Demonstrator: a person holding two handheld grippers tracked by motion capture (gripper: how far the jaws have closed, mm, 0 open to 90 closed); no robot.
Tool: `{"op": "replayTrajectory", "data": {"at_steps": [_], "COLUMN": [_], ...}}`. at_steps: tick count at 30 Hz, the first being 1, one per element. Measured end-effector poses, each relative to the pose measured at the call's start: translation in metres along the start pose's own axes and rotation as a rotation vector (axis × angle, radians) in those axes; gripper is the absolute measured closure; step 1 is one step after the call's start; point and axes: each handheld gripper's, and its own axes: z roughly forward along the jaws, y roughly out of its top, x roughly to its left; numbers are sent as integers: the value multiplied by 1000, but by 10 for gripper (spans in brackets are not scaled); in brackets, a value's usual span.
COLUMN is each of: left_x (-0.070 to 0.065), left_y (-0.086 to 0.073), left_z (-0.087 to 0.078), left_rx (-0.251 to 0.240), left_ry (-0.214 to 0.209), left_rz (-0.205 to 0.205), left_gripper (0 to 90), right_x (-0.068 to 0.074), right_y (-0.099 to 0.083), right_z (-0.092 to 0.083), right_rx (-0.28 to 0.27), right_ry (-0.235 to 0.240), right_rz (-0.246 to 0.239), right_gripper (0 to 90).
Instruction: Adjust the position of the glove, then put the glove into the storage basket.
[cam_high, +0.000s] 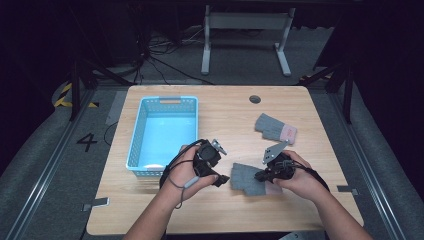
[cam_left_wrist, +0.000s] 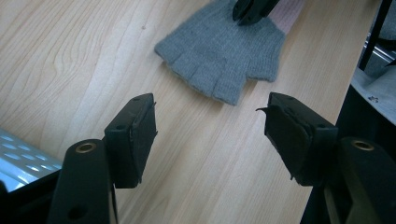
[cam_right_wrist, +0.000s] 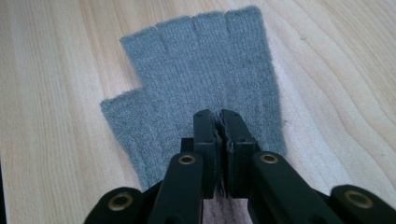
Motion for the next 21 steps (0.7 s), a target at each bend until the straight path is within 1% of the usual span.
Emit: {"op": "replayTrajectory", "data": {"at_steps": [1,3,7,8,9,10,11,13,14,15,16,17,18,20,21], "left_x": [0,1,2,1,1,1,1,0,0,1,1,1,1,1,1], "left_y": [0,0,1,1,1,1,2,2,3,3,3,3,4,4,5], "left_z": [0,0,1,1,2,2,2,2,2,2,2,3,3,4,4], "left_rx": [-1,0,3,6,6,4,0,-1,-1,0,-1,-2,-2,2,3], "left_ry": [1,-1,0,-1,-3,-4,-1,-2,-5,-4,-4,-5,-4,-5,-7], "left_rz": [1,-1,1,1,2,1,4,8,9,11,10,9,10,12,15], "left_gripper": [346,346,346,346,345,345,346,345,346,345,346,346,346,346,346], "right_x": [0,0,-2,-2,-2,-2,-2,-1,-1,-2,-3,-3,-3,-5,-7], "right_y": [0,-1,-3,-3,-4,-4,-4,-4,-4,-4,-4,-4,-5,-6,-7], "right_z": [2,4,7,7,5,5,4,-1,-3,-6,-13,-13,-15,-21,-24], "right_rx": [4,20,17,11,-6,-6,-16,-45,-54,-70,-95,-95,-104,-131,-149], "right_ry": [-1,1,17,24,25,25,22,5,-1,-15,-33,-33,-38,-68,-86], "right_rz": [-10,-7,-1,-1,2,2,6,26,28,30,47,47,59,71,89], "right_gripper": [854,850,835,820,752,752,728,693,686,678,673,673,670,664,658]}}
